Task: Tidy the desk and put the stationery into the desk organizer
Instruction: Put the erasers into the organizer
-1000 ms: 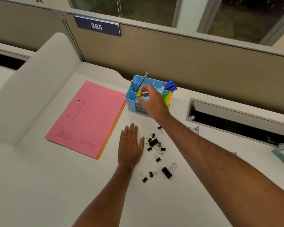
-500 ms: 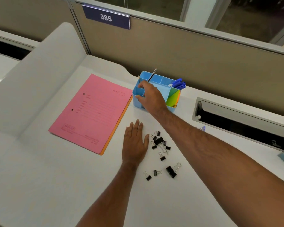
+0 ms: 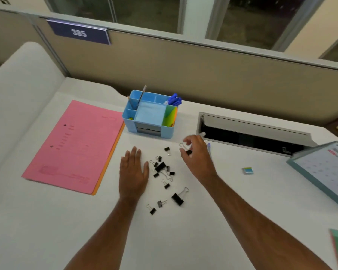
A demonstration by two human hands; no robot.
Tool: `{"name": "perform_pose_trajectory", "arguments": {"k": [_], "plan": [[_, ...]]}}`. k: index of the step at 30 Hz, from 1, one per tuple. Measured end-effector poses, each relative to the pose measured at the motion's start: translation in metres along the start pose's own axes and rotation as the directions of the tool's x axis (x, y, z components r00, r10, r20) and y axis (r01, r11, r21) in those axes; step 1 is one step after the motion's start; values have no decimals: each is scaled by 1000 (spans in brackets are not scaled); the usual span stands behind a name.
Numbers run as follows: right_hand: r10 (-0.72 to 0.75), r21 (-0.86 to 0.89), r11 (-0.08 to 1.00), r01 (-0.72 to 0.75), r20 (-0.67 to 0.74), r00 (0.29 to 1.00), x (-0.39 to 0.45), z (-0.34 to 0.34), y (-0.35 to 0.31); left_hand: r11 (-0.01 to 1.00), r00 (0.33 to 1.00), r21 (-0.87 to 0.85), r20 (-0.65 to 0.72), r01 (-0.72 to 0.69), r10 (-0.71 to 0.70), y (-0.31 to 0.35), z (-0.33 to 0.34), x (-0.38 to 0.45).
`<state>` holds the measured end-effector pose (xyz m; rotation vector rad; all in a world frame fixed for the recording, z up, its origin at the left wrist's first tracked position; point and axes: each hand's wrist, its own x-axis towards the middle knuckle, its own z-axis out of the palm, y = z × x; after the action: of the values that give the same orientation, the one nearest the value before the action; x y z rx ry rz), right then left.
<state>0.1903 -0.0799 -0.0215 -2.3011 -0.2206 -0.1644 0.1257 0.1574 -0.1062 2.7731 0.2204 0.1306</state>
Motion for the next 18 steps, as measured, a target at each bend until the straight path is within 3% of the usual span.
{"name": "perform_pose_trajectory", "arguments": {"k": [8, 13, 18], "plan": [[256, -207, 941, -268, -82, 963, -73, -85, 94, 1000, 1000, 16, 8, -2, 2, 3, 0, 1], [502, -154, 834, -529, -186, 845, -87, -113, 126, 1000, 1000, 2, 15, 4, -4, 3, -3, 0], [576, -102, 791, -603, -209, 790, -84, -118, 133, 1000, 1000, -9, 21, 11, -11, 6, -3, 0]]}}
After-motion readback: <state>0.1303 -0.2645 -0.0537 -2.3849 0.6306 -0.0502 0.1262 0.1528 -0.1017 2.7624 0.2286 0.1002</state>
